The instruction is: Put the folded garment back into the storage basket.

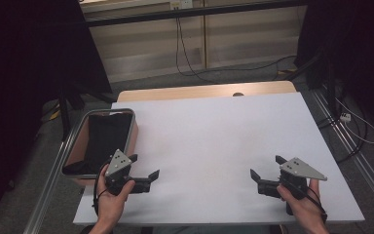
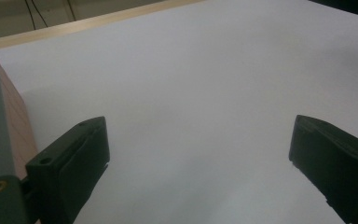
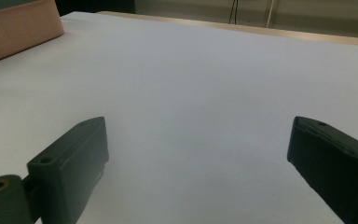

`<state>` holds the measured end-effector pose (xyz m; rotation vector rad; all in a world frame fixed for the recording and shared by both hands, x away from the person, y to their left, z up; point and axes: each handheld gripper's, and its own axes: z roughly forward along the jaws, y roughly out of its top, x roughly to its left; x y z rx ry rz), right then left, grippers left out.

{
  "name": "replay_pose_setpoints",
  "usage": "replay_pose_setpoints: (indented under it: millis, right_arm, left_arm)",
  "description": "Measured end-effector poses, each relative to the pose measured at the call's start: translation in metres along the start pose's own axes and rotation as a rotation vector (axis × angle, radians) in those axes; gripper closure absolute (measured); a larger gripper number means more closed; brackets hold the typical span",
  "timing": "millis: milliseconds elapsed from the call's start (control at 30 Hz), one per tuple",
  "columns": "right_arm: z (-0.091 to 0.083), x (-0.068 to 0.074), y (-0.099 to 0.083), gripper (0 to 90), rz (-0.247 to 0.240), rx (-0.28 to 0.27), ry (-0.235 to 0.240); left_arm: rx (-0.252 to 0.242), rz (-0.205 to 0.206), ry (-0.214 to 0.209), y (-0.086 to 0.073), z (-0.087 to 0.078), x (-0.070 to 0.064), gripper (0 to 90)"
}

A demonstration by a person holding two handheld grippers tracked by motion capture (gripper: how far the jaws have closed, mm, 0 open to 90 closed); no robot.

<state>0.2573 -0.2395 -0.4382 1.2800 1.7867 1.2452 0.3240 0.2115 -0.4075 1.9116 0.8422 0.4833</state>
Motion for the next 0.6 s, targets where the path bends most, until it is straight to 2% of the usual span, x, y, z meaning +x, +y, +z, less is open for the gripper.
replay_pose_setpoints:
  millis: [100, 167, 267, 400, 600]
  right_arm:
    - [-0.0041, -0.0008, -0.0029, 4.8, 0.004, -0.01, -0.007]
    - [-0.0052, -0.0007, -0.0059, 4.9, -0.01, -0.009, -0.016]
    - [-0.0061, 0.0009, -0.0059, 4.7, -0.02, -0.016, -0.011]
    - [-0.0048, 0.0003, -0.0051, 4.2, -0.011, -0.02, 0.0]
    - [-0.0026, 0.0016, -0.0038, 4.0, -0.016, -0.022, 0.012]
  left_arm:
    - [-0.002, 0.006, 0.004, -0.0019, -0.0003, 0.0004, 5.1]
    - [-0.003, 0.004, 0.013, -0.003, -0.0001, 0.0006, 5.1]
    - [-0.01, 0.003, 0.016, -0.0043, -0.0009, -0.0008, 5.1]
    - [-0.014, 0.003, 0.013, -0.0039, -0.0017, -0.0007, 5.1]
    - [-0.001, 0.007, 0.006, -0.0057, 0.0013, -0.001, 5.1]
